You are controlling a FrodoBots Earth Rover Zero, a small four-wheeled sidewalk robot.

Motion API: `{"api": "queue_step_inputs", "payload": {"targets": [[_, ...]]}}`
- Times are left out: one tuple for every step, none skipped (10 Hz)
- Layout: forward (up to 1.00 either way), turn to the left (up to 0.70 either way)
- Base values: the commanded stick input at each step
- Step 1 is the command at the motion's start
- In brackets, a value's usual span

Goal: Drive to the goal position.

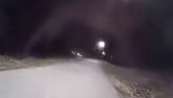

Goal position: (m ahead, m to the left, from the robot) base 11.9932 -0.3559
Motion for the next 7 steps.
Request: {"api": "queue_step_inputs", "payload": {"targets": [[1.00, 0.00], [1.00, 0.00], [1.00, 0.00], [1.00, 0.00], [1.00, 0.00], [1.00, 0.00], [1.00, 0.00]]}}
